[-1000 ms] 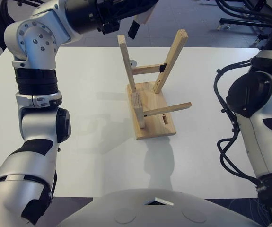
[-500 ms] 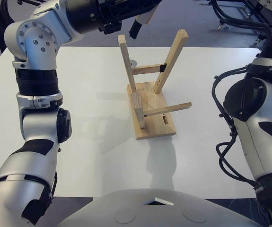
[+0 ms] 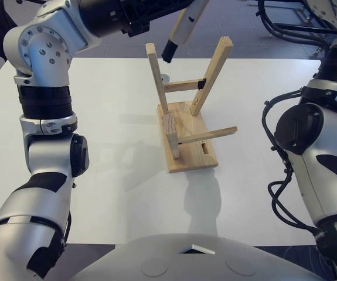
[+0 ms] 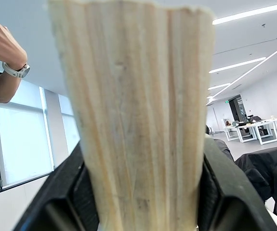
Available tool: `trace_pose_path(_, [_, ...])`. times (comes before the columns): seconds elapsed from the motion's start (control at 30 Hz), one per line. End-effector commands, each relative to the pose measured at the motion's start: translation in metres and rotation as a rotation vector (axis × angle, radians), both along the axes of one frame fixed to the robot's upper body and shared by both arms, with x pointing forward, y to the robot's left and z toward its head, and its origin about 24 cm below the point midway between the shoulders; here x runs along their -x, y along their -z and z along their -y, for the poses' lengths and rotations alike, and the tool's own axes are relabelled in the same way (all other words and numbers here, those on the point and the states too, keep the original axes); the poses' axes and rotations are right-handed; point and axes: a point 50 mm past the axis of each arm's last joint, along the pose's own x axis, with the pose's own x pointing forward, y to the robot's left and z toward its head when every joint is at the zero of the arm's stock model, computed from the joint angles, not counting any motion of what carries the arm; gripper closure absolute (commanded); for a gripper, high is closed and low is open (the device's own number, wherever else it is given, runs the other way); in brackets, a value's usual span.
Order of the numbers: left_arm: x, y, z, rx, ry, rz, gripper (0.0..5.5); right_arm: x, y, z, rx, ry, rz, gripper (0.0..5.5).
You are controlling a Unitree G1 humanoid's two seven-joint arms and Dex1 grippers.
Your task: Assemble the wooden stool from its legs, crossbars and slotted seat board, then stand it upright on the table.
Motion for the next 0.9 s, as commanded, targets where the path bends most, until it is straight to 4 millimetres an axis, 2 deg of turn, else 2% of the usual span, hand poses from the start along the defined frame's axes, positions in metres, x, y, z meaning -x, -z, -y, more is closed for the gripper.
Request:
trace_pose_path(0.03, [-0.002, -0.002, -0.008, -0.012, -0.060, 0.005, 1.74, 0.001, 0.000, 0.005, 0.006, 0.032, 0.003, 3.41])
trace_pose_path(0.17, [-0.003, -0.018, -0.047, 0.041, -0.227, 0.005, 1.13, -0.001, 0.004, 0.018, 0.030, 0.111, 0.000, 3.41])
trace_pose_path(0.27, [0.013, -0.034, -0.081, 0.064, -0.364, 0.013, 0.65, 0.003, 0.005, 0.043, 0.045, 0.203, 0.000, 3.41])
trace_pose_path(0.37, [0.035, -0.032, -0.098, 0.066, -0.452, -0.045, 0.21, 0.014, 0.007, 0.071, 0.077, 0.312, 0.004, 3.41])
trace_pose_path(0.43, [0.051, -0.008, -0.100, -0.016, -0.510, -0.094, 0.10, 0.026, 0.009, 0.087, 0.103, 0.386, 0.004, 3.41])
trace_pose_path(0.5, [0.071, 0.033, -0.100, -0.171, -0.517, -0.155, 0.10, 0.038, 0.009, 0.103, 0.115, 0.452, -0.002, 3.42])
trace_pose_path(0.6, [0.107, 0.111, -0.102, -0.438, -0.465, -0.324, 0.10, 0.055, 0.010, 0.123, 0.132, 0.550, -0.018, 3.42])
trace_pose_path(0.7, [0.136, 0.170, -0.110, -0.644, -0.408, -0.431, 0.10, 0.060, 0.013, 0.133, 0.137, 0.607, -0.048, 3.42])
trace_pose_path(0.8, [0.150, 0.209, -0.103, -0.758, -0.404, -0.427, 0.10, 0.058, 0.020, 0.133, 0.146, 0.616, -0.074, 3.42])
trace_pose_path(0.9, [0.153, 0.245, -0.079, -0.801, -0.469, -0.409, 0.10, 0.055, 0.026, 0.130, 0.141, 0.608, -0.092, 3.42])
